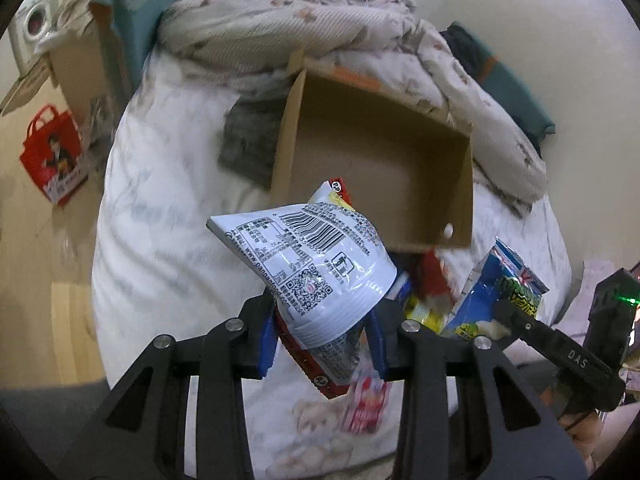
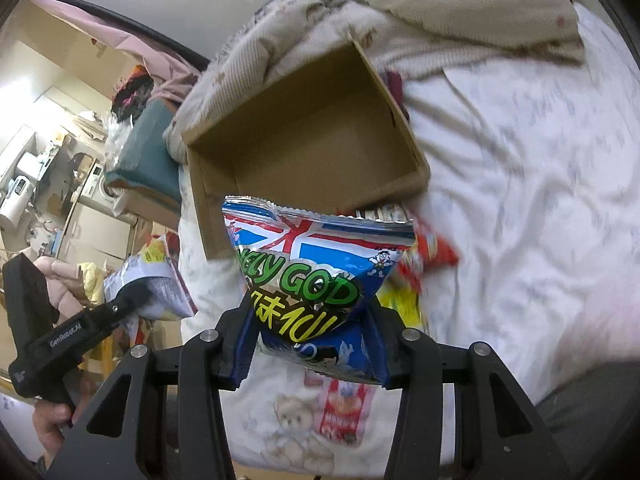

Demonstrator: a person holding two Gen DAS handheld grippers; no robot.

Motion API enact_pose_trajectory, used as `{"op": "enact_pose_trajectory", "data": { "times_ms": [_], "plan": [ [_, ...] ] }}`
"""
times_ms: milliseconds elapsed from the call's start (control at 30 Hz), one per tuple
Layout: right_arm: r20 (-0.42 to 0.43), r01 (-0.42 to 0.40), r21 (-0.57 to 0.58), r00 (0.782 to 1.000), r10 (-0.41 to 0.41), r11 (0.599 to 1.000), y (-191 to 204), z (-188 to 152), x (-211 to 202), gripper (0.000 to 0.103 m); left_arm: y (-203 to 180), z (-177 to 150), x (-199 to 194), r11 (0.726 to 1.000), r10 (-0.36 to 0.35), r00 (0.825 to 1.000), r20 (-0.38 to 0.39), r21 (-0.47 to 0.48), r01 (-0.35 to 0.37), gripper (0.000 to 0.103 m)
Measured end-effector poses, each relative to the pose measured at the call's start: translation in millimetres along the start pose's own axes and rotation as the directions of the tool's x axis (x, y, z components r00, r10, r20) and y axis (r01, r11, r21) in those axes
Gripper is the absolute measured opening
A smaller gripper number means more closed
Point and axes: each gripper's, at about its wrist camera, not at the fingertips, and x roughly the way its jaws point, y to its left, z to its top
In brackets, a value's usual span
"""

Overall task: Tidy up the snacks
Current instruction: 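Carry both bags into the cardboard box and open both tools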

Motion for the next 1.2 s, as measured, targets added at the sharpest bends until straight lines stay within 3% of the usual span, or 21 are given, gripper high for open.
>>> {"op": "enact_pose_trajectory", "data": {
  "times_ms": [267, 500, 600, 800, 933, 1200],
  "plan": [
    [0.051, -0.006, -0.065, 0.999, 0.009, 0.998, 16, 62, 18, 0.049, -29, 60, 33, 0.996, 0.052, 0.997, 0.053, 0.071, -0.055, 0.033],
    [0.078, -0.001, -0.108, 0.997, 0.009, 0.994, 23, 113, 60, 0.049, -47, 84, 65, 0.984, 0.084, 0.988, 0.13, 0.143, -0.103, 0.033],
    [0.085, -0.003, -0.113, 0.996, 0.013, 0.994, 18, 115, 75, 0.049, -45, 83, 82, 0.982, 0.09, 0.986, 0.139, 0.154, -0.112, 0.033],
    [-0.001, 0.015, -0.063, 1.0, -0.015, 0.998, -5, 108, 110, 0.049, -38, 79, 111, 0.98, 0.066, 0.992, 0.105, 0.182, -0.084, 0.033],
    [-0.01, 0.078, -0.092, 0.997, -0.079, 0.993, -1, 110, 118, 0.049, -36, 79, 122, 0.977, 0.082, 0.993, 0.09, 0.192, -0.098, 0.033],
    [-0.071, 0.07, -0.072, 0.995, -0.075, 0.995, 0, 110, 131, 0.05, -39, 74, 130, 0.967, 0.107, 0.99, 0.092, 0.223, -0.125, 0.034]
  ]
}}
